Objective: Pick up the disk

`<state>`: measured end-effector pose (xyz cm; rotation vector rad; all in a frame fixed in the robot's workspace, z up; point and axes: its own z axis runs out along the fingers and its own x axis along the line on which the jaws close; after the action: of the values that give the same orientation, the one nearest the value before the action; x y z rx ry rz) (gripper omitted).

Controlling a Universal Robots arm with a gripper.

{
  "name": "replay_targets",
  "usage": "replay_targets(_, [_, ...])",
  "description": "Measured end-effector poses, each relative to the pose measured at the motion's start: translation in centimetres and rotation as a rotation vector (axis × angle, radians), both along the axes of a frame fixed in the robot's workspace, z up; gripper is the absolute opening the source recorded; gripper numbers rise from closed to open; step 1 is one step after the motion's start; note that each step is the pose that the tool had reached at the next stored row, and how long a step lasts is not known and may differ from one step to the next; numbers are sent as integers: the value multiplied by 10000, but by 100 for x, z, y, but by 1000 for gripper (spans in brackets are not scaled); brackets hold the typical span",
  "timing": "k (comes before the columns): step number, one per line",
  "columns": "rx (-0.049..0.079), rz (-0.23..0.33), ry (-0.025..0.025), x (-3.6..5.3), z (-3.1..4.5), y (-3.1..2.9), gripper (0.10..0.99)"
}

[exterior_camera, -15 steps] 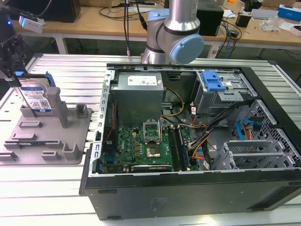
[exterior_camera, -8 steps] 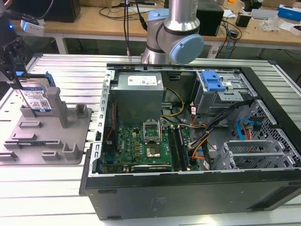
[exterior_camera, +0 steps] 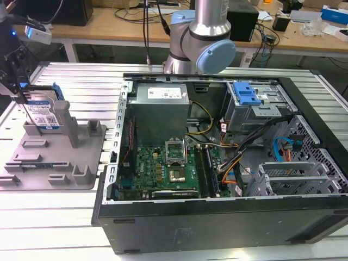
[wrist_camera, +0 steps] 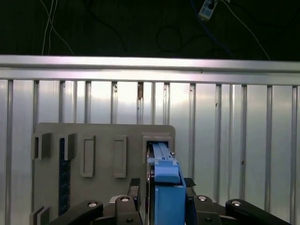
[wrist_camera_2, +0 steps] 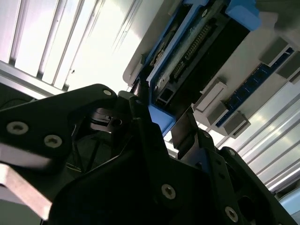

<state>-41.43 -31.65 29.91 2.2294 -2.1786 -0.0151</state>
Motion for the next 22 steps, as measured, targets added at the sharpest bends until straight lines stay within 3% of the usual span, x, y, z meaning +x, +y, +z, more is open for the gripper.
replay_targets(10, [1,0,-3,-14,-11,34,455])
replay_targets(22, [1,1,-3,-26,-24,34,455])
